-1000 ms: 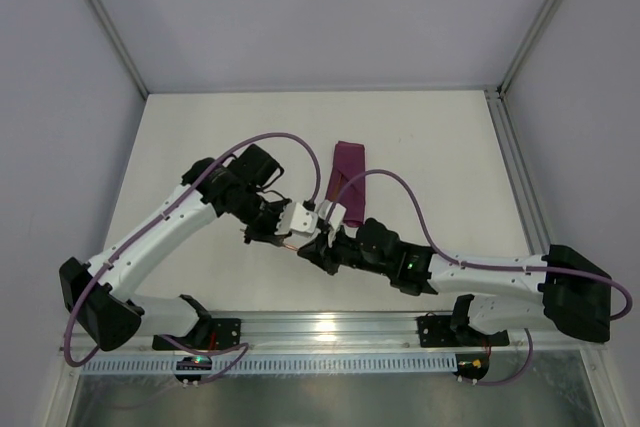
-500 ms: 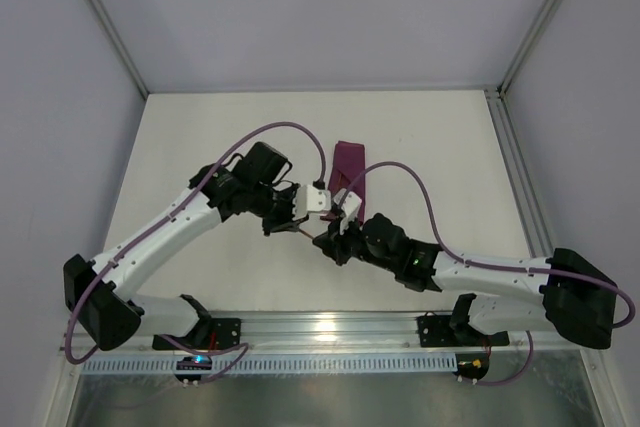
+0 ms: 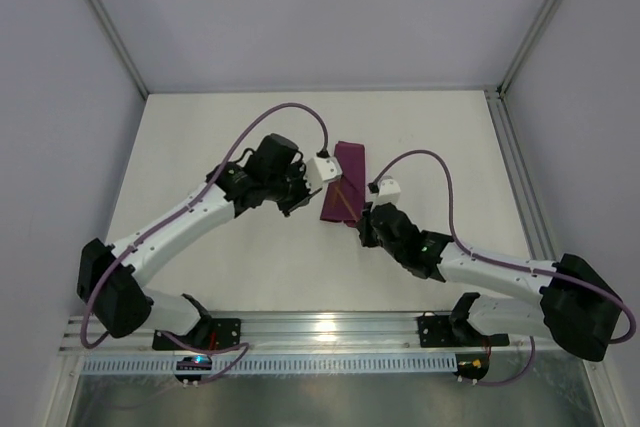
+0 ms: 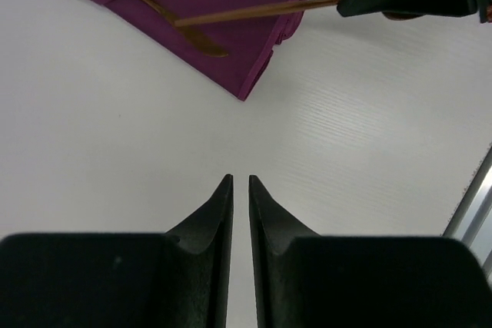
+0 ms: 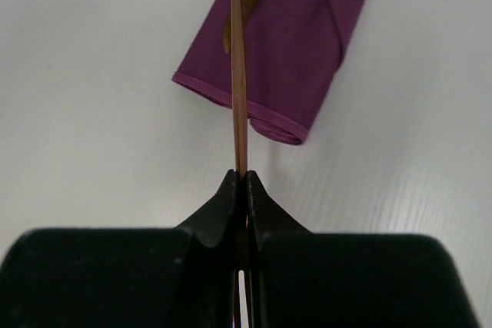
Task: Fold the napkin into a case and place the utensils inside
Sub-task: Stuff the fork into the folded napkin, then move the smaller rectangle folded napkin to the corner of the board, then reset both arms
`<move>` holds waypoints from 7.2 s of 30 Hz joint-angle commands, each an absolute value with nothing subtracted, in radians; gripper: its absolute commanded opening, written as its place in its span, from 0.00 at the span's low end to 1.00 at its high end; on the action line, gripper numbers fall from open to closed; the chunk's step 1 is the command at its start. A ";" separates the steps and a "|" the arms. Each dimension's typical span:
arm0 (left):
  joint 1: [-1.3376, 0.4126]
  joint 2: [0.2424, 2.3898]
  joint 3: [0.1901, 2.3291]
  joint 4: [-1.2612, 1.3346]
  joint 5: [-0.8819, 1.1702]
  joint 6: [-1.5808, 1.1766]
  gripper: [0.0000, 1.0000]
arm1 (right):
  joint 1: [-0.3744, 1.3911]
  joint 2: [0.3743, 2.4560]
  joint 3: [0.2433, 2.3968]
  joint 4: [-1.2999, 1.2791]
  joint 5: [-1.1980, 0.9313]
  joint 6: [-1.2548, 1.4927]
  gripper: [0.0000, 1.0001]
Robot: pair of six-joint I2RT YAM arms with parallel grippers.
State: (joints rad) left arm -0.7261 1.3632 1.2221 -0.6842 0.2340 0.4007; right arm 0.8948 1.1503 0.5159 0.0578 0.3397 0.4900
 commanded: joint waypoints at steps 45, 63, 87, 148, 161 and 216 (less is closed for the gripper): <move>-0.723 1.709 1.059 -0.177 0.210 0.196 0.41 | 0.732 1.611 0.750 0.205 0.345 0.908 0.03; -0.724 1.882 1.138 -0.129 0.195 0.164 0.27 | 0.704 1.629 0.742 0.250 0.327 0.923 0.03; -0.724 1.847 1.127 -0.170 0.252 0.166 0.00 | 0.626 1.796 0.853 0.285 0.314 0.983 0.03; -0.707 1.687 1.157 -0.371 0.482 0.212 0.43 | 0.543 1.551 0.562 0.276 0.048 0.798 0.25; -0.508 1.520 1.187 -0.465 0.495 0.180 0.43 | 0.353 1.637 0.684 0.163 -0.066 0.672 0.03; 0.040 1.128 1.063 -0.661 0.082 0.212 0.99 | -0.218 1.603 1.436 -0.451 0.132 0.316 0.99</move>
State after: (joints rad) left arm -0.0044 1.1774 1.1126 -0.6552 0.1978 0.2481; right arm -0.1738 1.6764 1.5974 -0.5098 0.0990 0.2058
